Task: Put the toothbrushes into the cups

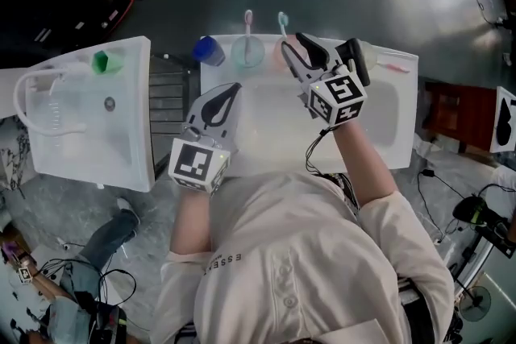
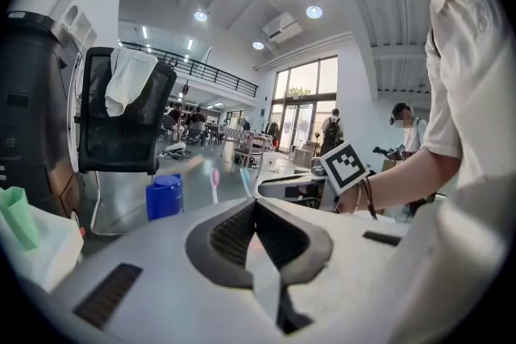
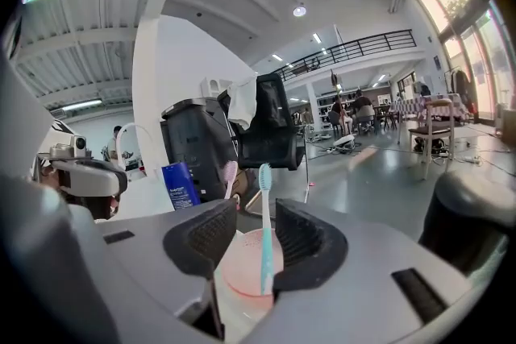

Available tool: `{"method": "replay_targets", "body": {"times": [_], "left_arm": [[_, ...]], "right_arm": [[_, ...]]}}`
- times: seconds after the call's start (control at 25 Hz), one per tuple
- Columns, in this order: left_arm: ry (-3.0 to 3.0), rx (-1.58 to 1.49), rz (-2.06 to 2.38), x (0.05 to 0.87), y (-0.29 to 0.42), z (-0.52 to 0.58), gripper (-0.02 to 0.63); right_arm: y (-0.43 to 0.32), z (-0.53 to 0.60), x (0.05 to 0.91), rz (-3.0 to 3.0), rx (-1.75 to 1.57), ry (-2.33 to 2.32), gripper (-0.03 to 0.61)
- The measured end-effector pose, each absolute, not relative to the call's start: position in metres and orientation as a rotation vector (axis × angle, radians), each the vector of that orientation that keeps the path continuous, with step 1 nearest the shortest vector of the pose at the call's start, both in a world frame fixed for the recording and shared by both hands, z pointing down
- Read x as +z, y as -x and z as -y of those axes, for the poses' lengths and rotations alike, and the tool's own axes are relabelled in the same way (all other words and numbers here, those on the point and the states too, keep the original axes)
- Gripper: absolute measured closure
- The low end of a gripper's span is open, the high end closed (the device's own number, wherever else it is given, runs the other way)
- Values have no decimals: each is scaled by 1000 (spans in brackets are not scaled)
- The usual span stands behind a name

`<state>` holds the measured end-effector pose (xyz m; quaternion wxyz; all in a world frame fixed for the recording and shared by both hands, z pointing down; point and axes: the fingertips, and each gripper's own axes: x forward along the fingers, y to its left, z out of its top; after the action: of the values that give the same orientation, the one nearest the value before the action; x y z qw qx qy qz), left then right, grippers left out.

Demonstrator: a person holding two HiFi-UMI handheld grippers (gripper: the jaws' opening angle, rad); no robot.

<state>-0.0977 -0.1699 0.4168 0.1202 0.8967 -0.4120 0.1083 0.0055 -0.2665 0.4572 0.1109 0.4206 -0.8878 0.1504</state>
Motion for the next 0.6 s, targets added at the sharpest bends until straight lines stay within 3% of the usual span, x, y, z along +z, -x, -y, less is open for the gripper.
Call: {"method": "replay_targets", "body": {"times": [0.6], "left_arm": [[-2787,261,956,396,84,137,613]], "right_arm": [[-34,215,406,2485,308,-1505,436]]}}
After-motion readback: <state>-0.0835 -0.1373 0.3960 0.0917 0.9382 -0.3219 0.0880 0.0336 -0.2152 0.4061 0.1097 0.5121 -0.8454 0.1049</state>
